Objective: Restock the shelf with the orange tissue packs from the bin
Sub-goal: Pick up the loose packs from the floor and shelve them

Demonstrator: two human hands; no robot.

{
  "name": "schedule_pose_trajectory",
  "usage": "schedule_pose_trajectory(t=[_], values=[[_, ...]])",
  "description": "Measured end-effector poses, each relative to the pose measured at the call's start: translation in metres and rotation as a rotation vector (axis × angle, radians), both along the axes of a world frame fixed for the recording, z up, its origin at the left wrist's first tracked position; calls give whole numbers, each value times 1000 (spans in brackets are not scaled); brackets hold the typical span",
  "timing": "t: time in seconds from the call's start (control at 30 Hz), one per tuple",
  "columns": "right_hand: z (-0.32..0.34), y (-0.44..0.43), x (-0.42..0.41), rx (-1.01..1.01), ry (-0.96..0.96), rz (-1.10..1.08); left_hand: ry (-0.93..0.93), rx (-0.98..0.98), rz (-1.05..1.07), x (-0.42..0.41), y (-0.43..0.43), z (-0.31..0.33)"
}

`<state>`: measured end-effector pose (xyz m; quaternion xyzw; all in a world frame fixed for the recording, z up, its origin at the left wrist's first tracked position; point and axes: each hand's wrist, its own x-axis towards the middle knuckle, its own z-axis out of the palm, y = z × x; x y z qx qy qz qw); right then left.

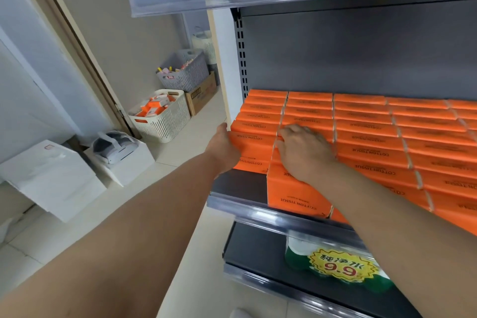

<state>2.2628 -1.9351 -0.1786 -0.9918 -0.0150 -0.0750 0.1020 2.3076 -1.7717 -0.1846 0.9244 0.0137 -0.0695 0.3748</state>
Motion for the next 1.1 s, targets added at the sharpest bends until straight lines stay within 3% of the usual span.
schedule_pose_trajectory(t=[0.33,0.67,0.93,1.1], values=[[9,29,-14,-66,-45,101,-89,68,-7,-19,15,8],[-4,131,-57,-50,-20,331,-77,296,117,-101,124,3],[-100,285,-153,-93,212,788,311,382,519,-262,308,-109],[-173,323,-187,-163,365,913,539,356,575,-334,338,-196]])
